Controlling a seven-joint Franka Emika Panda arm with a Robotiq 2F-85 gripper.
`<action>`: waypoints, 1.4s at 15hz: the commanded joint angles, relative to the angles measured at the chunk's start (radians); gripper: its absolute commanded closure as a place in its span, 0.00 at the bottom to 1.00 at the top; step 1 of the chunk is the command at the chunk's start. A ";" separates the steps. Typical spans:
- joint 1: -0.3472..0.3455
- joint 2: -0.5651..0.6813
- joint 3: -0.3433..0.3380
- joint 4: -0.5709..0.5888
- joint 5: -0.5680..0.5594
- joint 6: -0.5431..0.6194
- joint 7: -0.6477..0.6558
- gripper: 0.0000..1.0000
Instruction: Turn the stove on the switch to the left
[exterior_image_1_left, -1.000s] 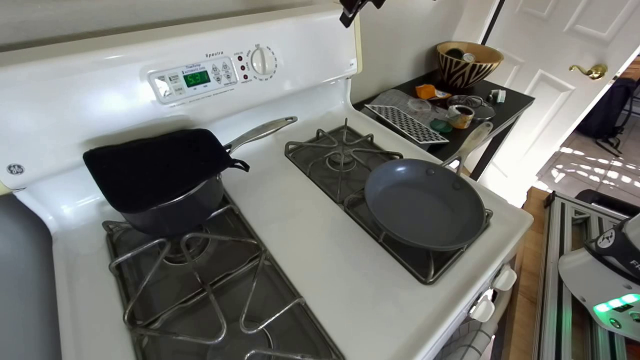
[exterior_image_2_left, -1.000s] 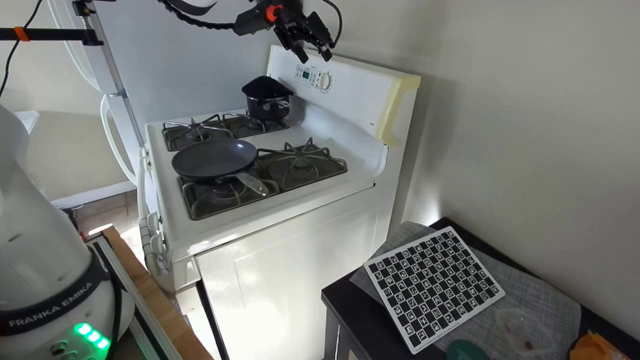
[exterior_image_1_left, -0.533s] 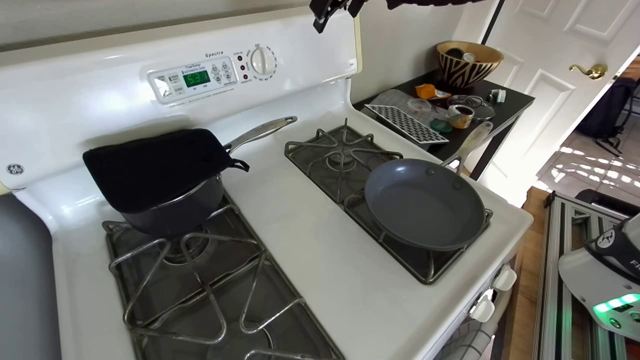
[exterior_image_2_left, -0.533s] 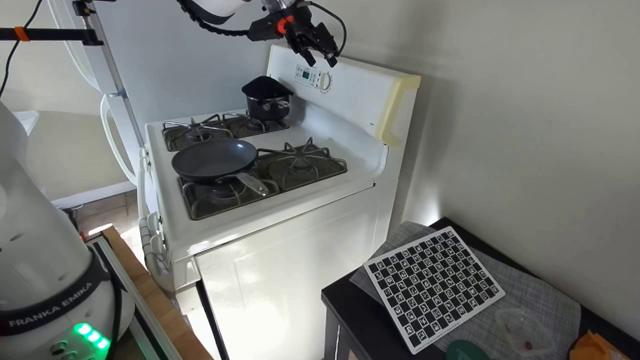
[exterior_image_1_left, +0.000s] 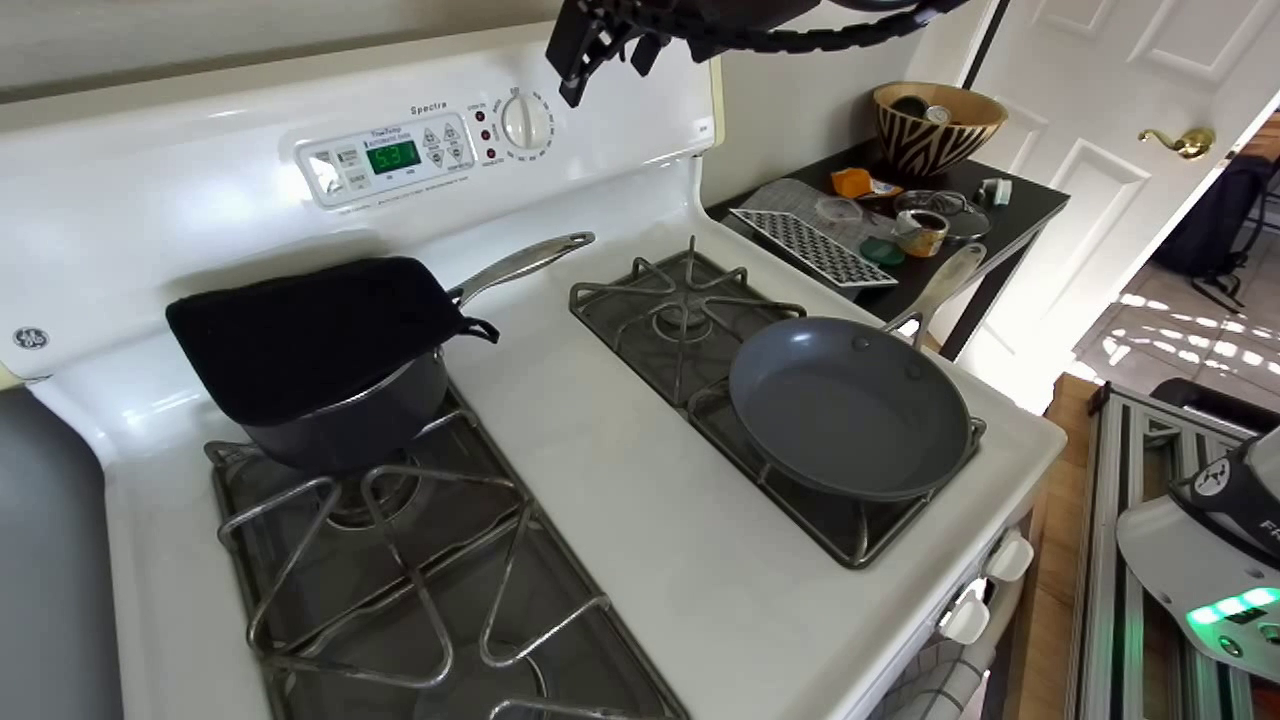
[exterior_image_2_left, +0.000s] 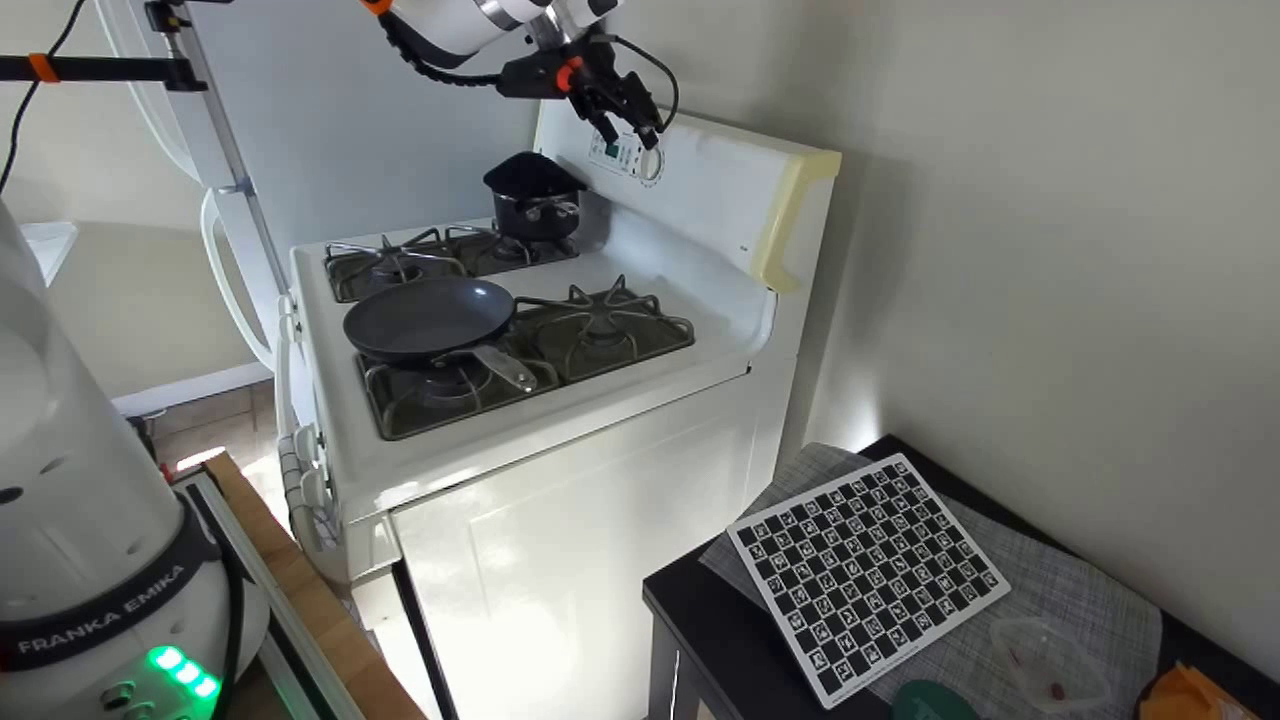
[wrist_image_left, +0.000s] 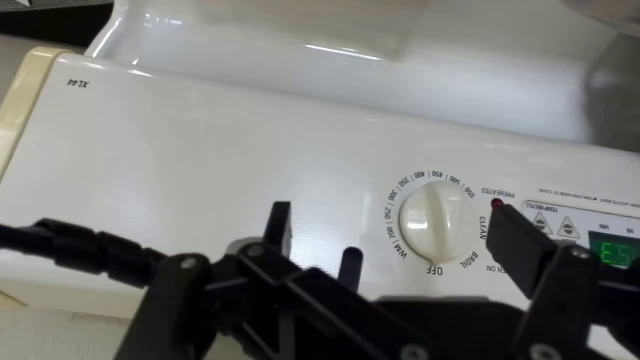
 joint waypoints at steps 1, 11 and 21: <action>0.010 0.070 0.001 0.074 -0.072 -0.017 0.088 0.00; 0.039 0.161 -0.001 0.163 -0.144 -0.023 0.132 0.29; 0.068 0.212 -0.007 0.214 -0.157 -0.023 0.142 0.42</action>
